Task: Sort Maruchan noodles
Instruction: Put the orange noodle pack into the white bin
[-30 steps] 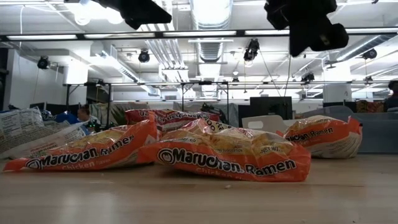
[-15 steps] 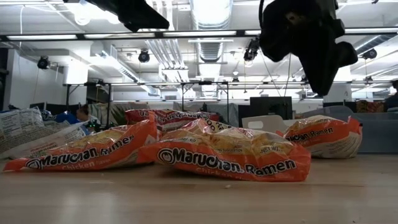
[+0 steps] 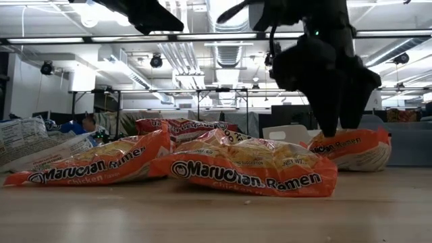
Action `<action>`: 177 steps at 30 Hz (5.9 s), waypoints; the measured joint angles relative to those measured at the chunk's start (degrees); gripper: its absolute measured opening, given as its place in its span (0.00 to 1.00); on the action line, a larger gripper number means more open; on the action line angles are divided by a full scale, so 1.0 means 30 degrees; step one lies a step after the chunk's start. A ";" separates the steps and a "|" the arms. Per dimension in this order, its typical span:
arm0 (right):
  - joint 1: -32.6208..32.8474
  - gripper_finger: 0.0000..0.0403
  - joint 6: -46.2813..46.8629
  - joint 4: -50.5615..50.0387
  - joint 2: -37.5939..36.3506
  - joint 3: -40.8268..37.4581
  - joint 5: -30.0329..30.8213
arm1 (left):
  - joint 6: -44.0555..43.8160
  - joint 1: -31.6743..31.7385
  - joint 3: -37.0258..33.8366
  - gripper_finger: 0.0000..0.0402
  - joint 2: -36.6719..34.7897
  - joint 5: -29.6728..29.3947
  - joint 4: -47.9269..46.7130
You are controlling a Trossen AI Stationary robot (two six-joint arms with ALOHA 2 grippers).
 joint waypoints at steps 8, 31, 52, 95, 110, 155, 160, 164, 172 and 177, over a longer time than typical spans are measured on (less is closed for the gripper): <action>0.0000 0.52 0.0022 0.0124 0.0937 -0.0015 0.1624 | 0.0000 0.0000 0.0000 0.10 0.0000 0.0000 -0.0001; -0.0184 0.02 -0.3712 0.2069 -0.1482 0.1224 0.4495 | 0.0007 0.0000 0.0000 0.10 0.0000 0.0000 0.0707; -0.3453 0.02 -1.1273 0.2266 -0.9366 0.0095 0.9644 | 0.0051 0.0000 0.0000 0.10 -0.0219 -0.0007 0.1711; -0.2455 0.77 -0.5461 0.0658 0.2922 0.3743 0.3776 | 0.0066 0.0007 0.0000 0.10 -0.0211 -0.0002 0.1085; -0.2409 0.06 -0.5803 0.0678 0.2764 0.3723 0.4431 | 0.0073 0.0007 0.0000 0.10 -0.0204 -0.0007 0.1092; -1.9979 0.03 -1.7030 1.4700 -1.1809 -0.8855 -0.7327 | 0.0219 0.0001 0.0000 0.10 -0.0590 0.0000 0.0527; -2.1690 0.03 -1.7409 1.5156 -1.1719 -1.0448 -0.7912 | 0.0219 0.0005 0.0000 0.10 -0.0590 -0.0005 0.0774; -2.1912 0.03 -1.7690 1.6367 -1.1018 -1.1551 -0.7951 | 0.0277 0.0004 0.0000 0.10 -0.0590 -0.0002 0.0915; -2.1879 0.03 -1.6640 1.9069 -0.9348 -1.2436 -0.7911 | 0.0362 0.0005 0.0000 0.10 -0.0590 0.0000 0.0910; -2.1879 0.14 -1.6525 1.9264 -0.8300 -1.2451 -0.7909 | 0.0357 0.0007 0.0000 0.10 -0.0590 0.0000 0.0910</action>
